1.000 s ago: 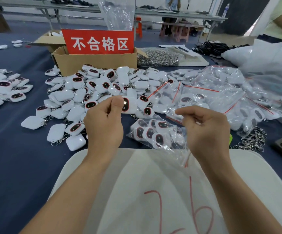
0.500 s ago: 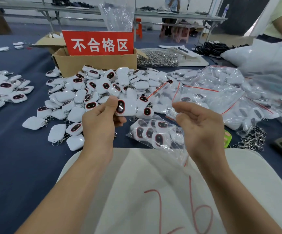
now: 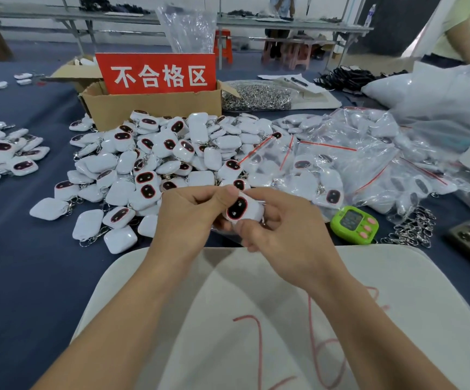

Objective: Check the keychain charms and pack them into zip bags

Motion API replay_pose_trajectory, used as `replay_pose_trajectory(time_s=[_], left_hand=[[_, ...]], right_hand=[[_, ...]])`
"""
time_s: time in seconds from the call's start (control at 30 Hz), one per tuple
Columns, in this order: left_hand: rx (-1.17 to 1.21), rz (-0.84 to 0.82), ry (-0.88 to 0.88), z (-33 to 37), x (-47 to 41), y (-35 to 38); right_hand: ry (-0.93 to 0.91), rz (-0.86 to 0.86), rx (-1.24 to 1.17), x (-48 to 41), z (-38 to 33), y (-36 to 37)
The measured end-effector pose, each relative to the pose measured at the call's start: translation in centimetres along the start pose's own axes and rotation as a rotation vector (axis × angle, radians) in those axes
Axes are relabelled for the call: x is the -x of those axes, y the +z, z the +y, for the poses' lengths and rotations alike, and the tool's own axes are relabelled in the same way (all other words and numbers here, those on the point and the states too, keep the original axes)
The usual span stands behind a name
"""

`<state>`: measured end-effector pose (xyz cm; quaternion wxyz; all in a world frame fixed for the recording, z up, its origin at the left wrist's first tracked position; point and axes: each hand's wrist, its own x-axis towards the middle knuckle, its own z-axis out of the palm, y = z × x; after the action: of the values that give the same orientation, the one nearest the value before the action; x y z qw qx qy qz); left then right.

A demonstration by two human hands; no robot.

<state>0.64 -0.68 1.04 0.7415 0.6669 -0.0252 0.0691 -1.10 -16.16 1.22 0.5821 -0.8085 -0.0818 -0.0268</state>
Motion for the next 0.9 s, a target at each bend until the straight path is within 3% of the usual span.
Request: replay_pose_trajectory(time_s=[0.23,0.37,0.5,0.77,0.9], left_hand=[[-0.045,-0.152,-0.079,-0.43,-0.17,-0.13],[-0.071,-0.115,-0.018,-0.47,-0.32,-0.24],[-0.116,-0.117,-0.032,-0.6,-0.52,-0.48],[-0.092,-0.175,-0.017,-0.1,-0.04,-0.37],[-0.1,-0.246,-0.01,0.1,0.19,-0.5]], right_hand=[[0.132,-0.024,-0.223,-0.5,-0.31,-0.67],[0.166,-0.022,-0.301,-0.63,-0.28,-0.59],[0.167,0.058,-0.313,-0.65,-0.28,-0.84],[0.188,-0.038,-0.211,-0.89,0.08,-1.11],[0.213,-0.002,-0.179,-0.85,0.03,-1.04]])
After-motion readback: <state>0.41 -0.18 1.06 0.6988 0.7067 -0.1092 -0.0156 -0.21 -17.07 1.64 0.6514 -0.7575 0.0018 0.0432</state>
